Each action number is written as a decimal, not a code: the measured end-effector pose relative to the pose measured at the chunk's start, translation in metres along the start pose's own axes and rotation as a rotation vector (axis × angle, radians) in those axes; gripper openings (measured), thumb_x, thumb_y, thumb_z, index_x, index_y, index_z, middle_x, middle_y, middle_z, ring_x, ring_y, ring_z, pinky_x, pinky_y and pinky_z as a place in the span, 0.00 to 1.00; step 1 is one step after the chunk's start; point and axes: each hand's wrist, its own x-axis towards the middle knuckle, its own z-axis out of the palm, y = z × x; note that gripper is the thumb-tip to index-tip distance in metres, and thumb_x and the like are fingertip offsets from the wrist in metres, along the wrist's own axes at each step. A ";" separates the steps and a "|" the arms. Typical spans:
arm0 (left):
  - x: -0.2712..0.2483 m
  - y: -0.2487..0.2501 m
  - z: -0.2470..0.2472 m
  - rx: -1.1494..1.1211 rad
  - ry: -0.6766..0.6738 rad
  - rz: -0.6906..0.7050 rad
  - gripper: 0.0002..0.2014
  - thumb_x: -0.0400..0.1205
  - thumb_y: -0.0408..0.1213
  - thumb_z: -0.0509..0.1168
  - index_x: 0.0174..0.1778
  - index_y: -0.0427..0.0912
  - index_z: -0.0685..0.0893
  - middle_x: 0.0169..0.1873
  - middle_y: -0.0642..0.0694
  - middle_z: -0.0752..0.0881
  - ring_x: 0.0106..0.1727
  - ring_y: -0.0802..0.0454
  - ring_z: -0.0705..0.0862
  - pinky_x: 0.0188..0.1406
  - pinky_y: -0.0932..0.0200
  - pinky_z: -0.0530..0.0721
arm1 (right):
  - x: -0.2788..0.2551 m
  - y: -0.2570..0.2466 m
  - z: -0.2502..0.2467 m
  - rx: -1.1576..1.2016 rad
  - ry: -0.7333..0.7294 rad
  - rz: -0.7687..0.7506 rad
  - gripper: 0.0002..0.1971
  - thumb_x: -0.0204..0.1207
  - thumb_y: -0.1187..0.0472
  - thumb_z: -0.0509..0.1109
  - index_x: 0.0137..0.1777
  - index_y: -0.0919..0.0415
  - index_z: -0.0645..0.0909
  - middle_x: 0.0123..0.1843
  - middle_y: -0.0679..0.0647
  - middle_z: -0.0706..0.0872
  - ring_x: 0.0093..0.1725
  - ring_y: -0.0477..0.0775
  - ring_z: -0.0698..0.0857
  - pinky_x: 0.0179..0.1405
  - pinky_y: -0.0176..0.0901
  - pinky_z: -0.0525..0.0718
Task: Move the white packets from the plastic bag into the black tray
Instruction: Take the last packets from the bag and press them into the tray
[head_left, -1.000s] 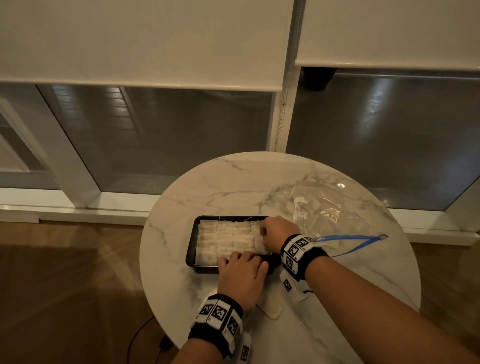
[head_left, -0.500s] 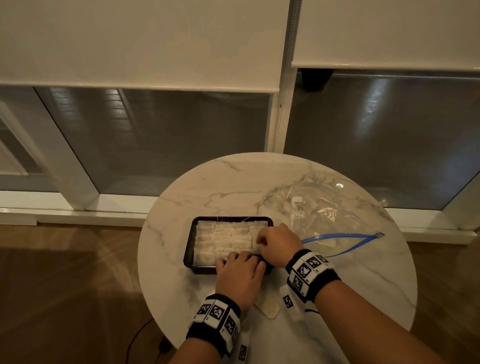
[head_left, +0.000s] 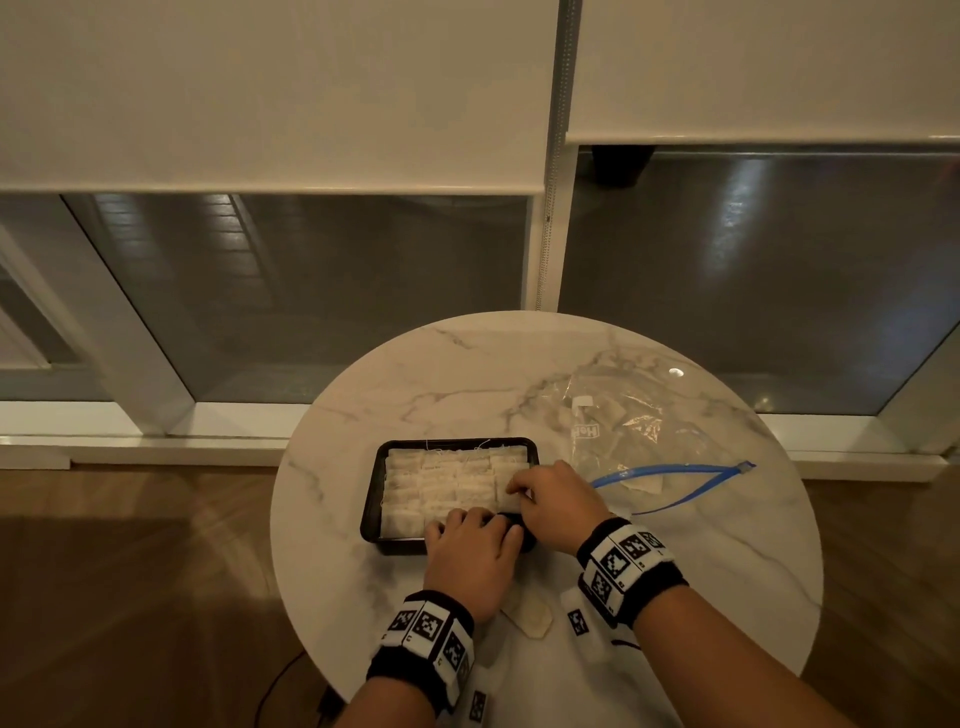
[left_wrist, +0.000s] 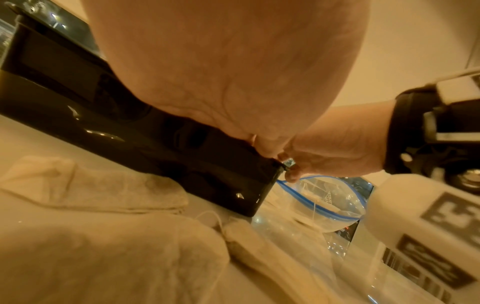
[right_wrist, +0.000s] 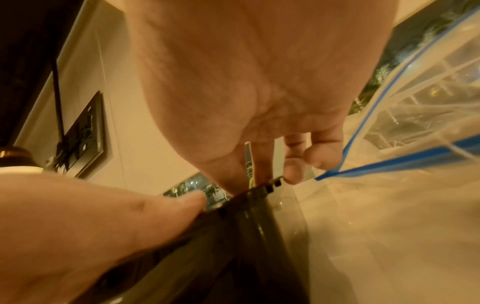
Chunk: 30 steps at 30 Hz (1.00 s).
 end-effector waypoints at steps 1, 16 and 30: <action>0.000 0.000 -0.001 -0.012 0.003 0.005 0.21 0.90 0.55 0.44 0.63 0.58 0.82 0.65 0.56 0.81 0.67 0.52 0.73 0.70 0.45 0.61 | -0.004 0.002 -0.001 0.071 0.041 -0.027 0.15 0.82 0.59 0.64 0.63 0.46 0.86 0.61 0.50 0.84 0.61 0.52 0.83 0.62 0.47 0.84; 0.025 0.064 -0.018 -0.079 0.113 0.334 0.17 0.87 0.49 0.59 0.71 0.57 0.82 0.75 0.48 0.76 0.76 0.49 0.70 0.75 0.49 0.69 | -0.060 0.078 -0.021 0.151 0.402 0.338 0.16 0.76 0.66 0.65 0.58 0.55 0.90 0.55 0.52 0.91 0.60 0.54 0.86 0.61 0.44 0.83; 0.057 0.102 -0.020 0.192 -0.022 0.336 0.16 0.89 0.42 0.58 0.72 0.46 0.79 0.68 0.45 0.81 0.66 0.42 0.81 0.63 0.42 0.80 | -0.040 0.090 -0.037 0.289 -0.053 0.434 0.26 0.82 0.67 0.64 0.80 0.59 0.70 0.74 0.59 0.80 0.69 0.58 0.82 0.65 0.46 0.80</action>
